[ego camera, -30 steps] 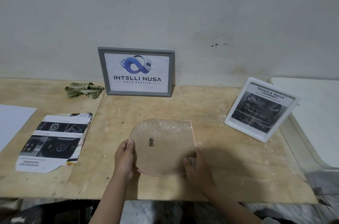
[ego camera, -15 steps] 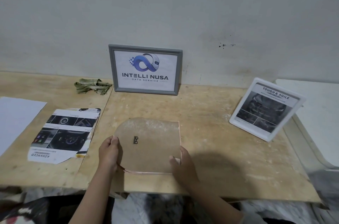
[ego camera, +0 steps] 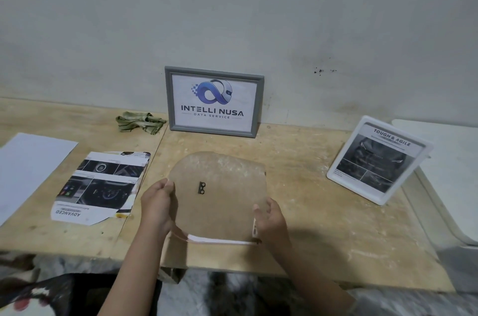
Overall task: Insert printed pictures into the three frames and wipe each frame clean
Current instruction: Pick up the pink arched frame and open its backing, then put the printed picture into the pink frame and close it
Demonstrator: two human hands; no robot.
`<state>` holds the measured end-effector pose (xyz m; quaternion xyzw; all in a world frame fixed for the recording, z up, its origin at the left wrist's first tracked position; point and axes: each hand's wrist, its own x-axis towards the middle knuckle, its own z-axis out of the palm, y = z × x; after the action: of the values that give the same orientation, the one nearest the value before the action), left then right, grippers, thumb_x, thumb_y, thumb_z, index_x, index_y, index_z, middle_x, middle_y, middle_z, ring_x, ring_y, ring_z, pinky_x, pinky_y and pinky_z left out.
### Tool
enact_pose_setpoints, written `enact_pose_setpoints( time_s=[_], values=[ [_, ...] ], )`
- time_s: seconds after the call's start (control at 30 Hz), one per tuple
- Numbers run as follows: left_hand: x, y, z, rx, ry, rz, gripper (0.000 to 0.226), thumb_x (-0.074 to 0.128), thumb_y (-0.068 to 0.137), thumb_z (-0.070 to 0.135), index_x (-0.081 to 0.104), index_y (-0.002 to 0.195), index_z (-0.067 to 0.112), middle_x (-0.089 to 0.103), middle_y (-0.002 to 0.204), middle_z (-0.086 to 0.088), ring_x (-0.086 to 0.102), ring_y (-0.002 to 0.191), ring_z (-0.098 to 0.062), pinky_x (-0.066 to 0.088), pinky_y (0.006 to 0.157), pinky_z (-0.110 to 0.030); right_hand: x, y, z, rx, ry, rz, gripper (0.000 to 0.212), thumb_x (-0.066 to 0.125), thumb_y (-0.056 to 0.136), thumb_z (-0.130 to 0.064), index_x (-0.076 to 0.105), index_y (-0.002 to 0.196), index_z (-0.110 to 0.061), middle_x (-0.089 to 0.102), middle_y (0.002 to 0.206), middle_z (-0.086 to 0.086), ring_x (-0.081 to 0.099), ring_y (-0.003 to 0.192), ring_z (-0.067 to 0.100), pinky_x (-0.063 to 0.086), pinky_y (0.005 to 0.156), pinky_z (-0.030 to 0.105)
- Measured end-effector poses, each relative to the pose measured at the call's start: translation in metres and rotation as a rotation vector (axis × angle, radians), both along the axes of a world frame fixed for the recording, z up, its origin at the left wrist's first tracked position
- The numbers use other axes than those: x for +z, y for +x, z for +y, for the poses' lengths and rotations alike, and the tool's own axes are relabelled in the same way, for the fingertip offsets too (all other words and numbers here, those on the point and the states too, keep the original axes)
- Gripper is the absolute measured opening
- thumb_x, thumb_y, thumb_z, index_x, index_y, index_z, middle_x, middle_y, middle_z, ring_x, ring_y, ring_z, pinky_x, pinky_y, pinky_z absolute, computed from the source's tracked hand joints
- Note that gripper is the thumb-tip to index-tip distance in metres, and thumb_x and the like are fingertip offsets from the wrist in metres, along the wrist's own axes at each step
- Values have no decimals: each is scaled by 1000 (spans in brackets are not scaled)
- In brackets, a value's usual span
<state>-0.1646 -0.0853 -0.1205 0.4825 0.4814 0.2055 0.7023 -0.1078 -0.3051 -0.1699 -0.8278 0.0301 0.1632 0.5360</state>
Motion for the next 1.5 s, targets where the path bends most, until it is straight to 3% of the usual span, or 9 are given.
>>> enact_pose_setpoints(
  time_s=[0.13, 0.37, 0.47, 0.7, 0.8, 1.0, 1.23, 1.4, 1.5],
  values=[
    [3, 0, -33, -38, 117, -2, 27, 48, 89, 3, 62, 108, 16, 64, 94, -6, 57, 84, -19, 47, 70, -29, 11, 13, -25, -85, 71, 22, 30, 54, 94, -16, 49, 122, -5, 58, 110, 13, 56, 91, 20, 47, 80, 33],
    [-2, 20, -123, -439, 418, 236, 19, 48, 87, 5, 49, 68, 10, 50, 64, -1, 48, 68, -21, 31, 52, -27, -2, 31, -116, -215, -99, 3, 44, 54, 93, -18, 45, 133, -2, 53, 127, 17, 53, 108, 36, 47, 92, 47],
    [-10, 29, -166, -609, 450, 289, 9, 54, 89, 16, 46, 92, 12, 51, 87, -1, 49, 81, -17, 39, 65, -25, -1, 33, -154, -256, -164, 7, 46, 53, 92, -19, 44, 135, -3, 51, 132, 17, 49, 117, 34, 43, 97, 43],
    [-43, 44, -252, -1062, 449, 359, 89, 60, 83, 43, 11, 147, 4, 8, 155, -14, 18, 141, -34, 27, 114, -44, -12, 36, -230, -259, -358, 23, 51, 55, 90, -17, 41, 137, -3, 44, 136, 21, 43, 122, 36, 40, 101, 45],
    [-52, 48, -267, -1182, 544, 416, 98, 56, 86, 46, -6, 150, 6, -23, 155, -15, -14, 145, -34, 6, 118, -39, -18, 40, -242, -164, -437, 16, 57, 57, 90, -23, 37, 139, -4, 36, 139, 21, 37, 126, 35, 34, 104, 43],
    [-66, 52, -287, -1232, 810, 559, 99, 54, 85, 49, -7, 150, 5, -29, 151, -26, -25, 141, -39, -5, 117, -39, -37, 32, -245, 128, -728, -19, 78, 46, 93, -45, 5, 149, -12, -8, 156, 17, 3, 143, 35, 7, 115, 44],
    [-63, 55, -277, -1223, 702, 527, 90, 55, 88, 44, 2, 151, 7, -24, 155, -16, -19, 144, -32, 0, 117, -36, -43, 27, -241, 144, -737, -53, 74, 43, 92, -43, 5, 150, -14, -16, 155, 17, -9, 143, 35, 2, 114, 51],
    [-56, 52, -255, -1018, 654, 387, 36, 59, 85, 36, 50, 109, 11, 44, 126, -12, 43, 123, -34, 39, 99, -35, -40, 34, -221, 184, -701, -200, 72, 39, 82, -35, 20, 147, -9, 0, 156, 21, -4, 144, 35, 6, 117, 50],
    [-47, 48, -230, -850, 666, 350, 38, 57, 90, 21, 52, 123, 1, 51, 124, -10, 48, 120, -28, 36, 91, -27, -36, 35, -189, 270, -677, -287, 70, 52, 83, -28, 28, 144, -4, 13, 154, 24, 12, 143, 38, 22, 114, 53]
  ],
)
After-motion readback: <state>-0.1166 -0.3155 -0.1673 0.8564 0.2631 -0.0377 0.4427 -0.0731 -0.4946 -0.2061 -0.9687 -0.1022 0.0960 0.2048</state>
